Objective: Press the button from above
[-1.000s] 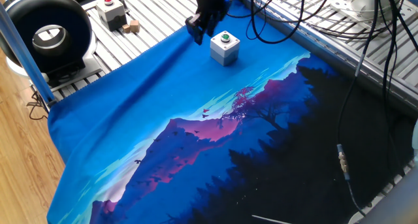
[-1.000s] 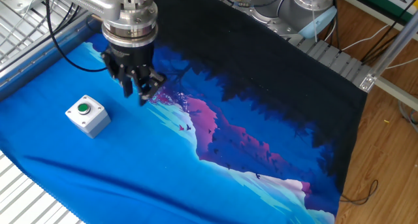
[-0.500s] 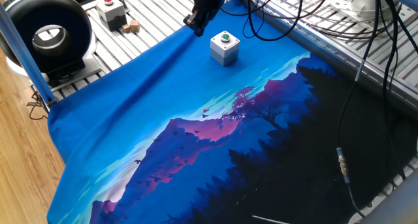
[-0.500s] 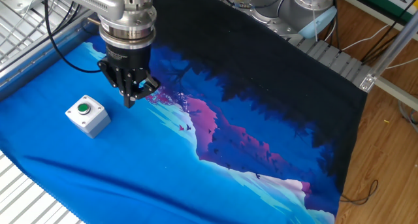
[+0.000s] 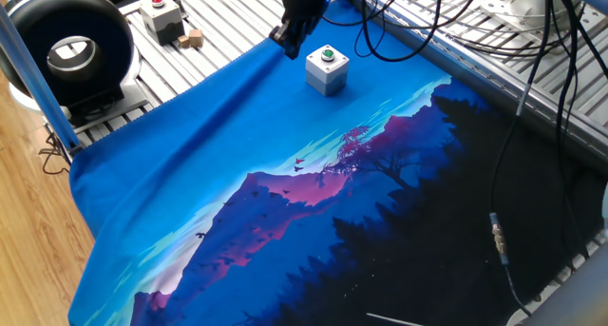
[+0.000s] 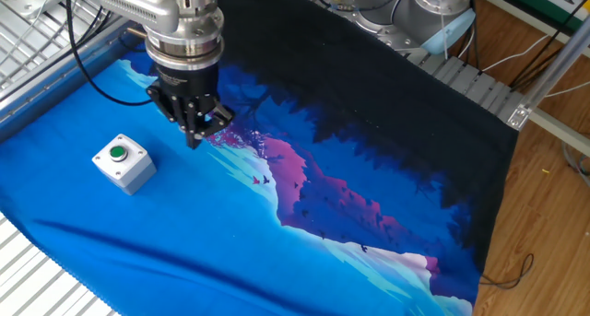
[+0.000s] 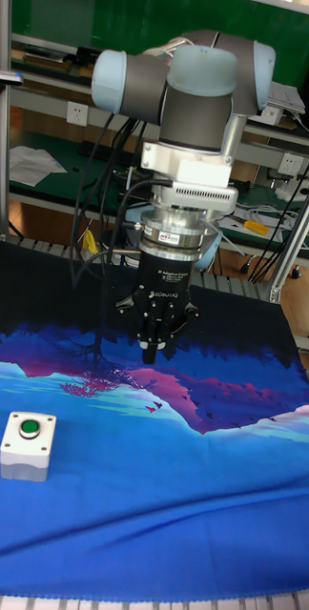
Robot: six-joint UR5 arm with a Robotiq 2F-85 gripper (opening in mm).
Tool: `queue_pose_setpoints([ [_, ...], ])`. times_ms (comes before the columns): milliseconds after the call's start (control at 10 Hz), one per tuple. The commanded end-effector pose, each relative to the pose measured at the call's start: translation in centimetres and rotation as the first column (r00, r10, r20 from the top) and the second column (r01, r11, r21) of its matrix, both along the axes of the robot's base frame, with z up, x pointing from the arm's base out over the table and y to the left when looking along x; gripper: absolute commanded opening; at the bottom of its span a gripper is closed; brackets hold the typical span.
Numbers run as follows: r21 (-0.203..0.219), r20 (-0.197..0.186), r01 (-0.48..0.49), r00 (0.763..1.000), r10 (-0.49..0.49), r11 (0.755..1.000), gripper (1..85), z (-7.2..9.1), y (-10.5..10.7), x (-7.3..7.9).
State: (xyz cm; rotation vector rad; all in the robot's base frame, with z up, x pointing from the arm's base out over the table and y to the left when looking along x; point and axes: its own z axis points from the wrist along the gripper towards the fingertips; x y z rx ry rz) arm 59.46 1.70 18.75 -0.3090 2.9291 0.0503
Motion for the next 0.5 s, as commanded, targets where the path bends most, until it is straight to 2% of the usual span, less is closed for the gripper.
queue_pose_setpoints([
  [0,0.041,-0.045,-0.011,0.999,0.013,0.999,1.0,-0.1,0.9,-1.2],
  [200,0.081,-0.056,0.019,0.998,-0.014,0.997,1.0,-0.1,1.9,-1.4],
  [300,0.039,-0.095,0.017,0.995,-0.013,0.999,1.0,-0.4,0.8,-2.4],
  [400,0.030,-0.095,0.038,0.995,-0.035,0.999,1.0,-0.4,0.5,-2.3],
])
